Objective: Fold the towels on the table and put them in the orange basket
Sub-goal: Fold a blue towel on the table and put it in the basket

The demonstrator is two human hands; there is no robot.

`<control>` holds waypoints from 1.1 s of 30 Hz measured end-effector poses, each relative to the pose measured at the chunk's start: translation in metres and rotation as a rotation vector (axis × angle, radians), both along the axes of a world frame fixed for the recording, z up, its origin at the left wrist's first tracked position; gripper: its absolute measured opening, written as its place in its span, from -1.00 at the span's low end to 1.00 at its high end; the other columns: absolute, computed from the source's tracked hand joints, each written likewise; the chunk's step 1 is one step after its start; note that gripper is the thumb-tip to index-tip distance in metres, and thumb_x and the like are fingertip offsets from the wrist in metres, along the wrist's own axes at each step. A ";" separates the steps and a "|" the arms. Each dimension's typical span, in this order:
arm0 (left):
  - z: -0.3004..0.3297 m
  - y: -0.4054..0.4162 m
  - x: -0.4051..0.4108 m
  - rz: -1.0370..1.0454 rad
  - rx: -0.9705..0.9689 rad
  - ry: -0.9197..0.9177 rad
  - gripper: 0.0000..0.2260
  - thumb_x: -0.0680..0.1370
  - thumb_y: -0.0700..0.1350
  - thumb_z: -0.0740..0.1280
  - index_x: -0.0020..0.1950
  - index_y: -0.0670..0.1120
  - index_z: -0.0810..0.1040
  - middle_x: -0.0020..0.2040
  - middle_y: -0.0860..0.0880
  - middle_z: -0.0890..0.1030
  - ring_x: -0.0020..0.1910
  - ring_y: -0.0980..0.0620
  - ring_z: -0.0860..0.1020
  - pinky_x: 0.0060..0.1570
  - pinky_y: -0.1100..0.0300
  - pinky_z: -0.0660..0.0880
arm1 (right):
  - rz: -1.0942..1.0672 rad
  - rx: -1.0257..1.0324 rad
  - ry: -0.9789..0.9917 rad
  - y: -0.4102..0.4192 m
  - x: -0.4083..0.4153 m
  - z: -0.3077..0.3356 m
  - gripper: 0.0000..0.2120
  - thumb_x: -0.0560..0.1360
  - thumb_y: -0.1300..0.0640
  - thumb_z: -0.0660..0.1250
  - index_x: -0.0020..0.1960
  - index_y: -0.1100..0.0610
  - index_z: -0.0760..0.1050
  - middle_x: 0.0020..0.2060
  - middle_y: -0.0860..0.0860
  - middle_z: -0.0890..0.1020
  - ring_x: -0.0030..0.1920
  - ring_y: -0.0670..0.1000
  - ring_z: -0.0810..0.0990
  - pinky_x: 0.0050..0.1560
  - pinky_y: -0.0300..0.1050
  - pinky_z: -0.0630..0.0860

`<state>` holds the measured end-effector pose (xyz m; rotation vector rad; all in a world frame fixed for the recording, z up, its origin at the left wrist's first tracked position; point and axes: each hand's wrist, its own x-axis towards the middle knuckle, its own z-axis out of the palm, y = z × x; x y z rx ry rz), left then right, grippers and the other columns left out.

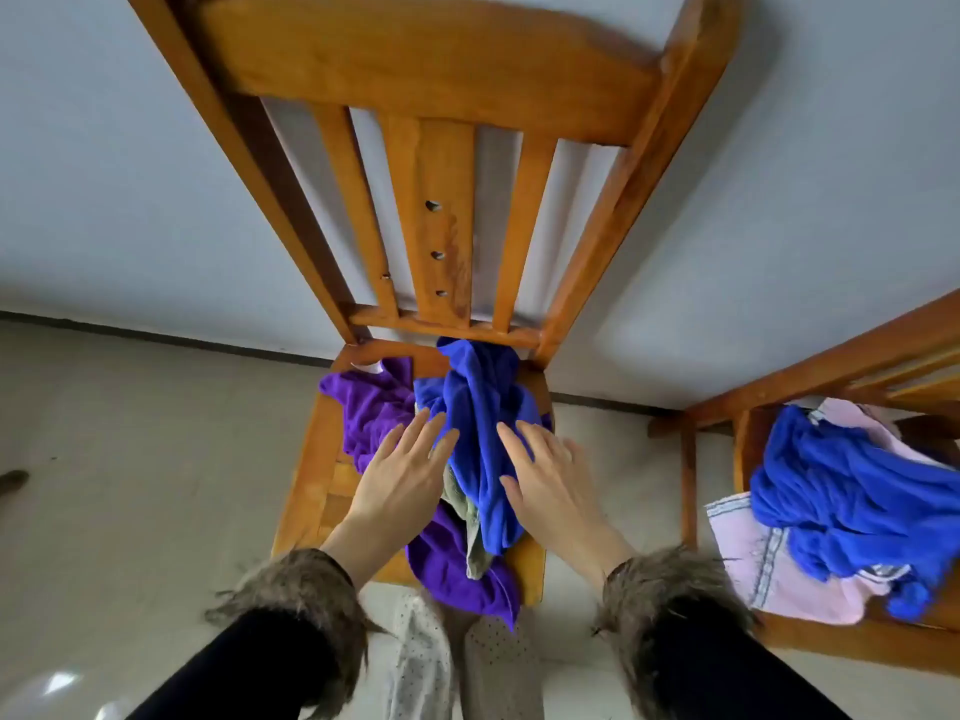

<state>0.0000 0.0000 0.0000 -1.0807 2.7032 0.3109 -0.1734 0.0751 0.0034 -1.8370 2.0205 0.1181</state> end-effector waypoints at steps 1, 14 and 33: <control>-0.014 -0.003 0.000 -0.013 0.044 -0.039 -0.50 0.58 -0.18 0.20 0.51 -0.09 0.17 0.53 -0.12 0.15 0.52 -0.13 0.05 0.44 -0.02 0.12 | -0.018 0.040 -0.004 -0.002 0.004 -0.011 -0.44 0.59 -0.05 0.07 0.52 0.06 0.01 0.45 0.03 0.23 0.43 0.02 0.23 0.34 0.02 0.22; -0.070 -0.018 0.012 -0.132 -0.014 0.134 -0.61 0.25 -0.39 0.48 0.03 -0.14 0.62 0.22 -0.20 0.55 0.27 -0.22 0.48 0.16 -0.13 0.49 | -0.602 0.076 -0.456 -0.011 0.035 -0.072 -0.85 0.53 0.13 0.25 0.04 0.19 0.46 -0.08 0.04 0.52 -0.02 0.10 0.52 0.04 0.05 0.43; 0.060 -0.058 -0.033 -0.072 0.290 0.446 -0.82 0.52 -0.16 0.34 0.09 -0.19 0.57 -0.02 -0.11 0.57 -0.03 -0.11 0.51 -0.02 0.01 0.47 | -0.438 -0.292 -0.584 -0.023 -0.025 0.037 -0.86 0.44 0.22 0.34 -0.15 0.05 0.39 -0.34 -0.17 0.42 -0.29 -0.16 0.40 -0.28 -0.35 0.29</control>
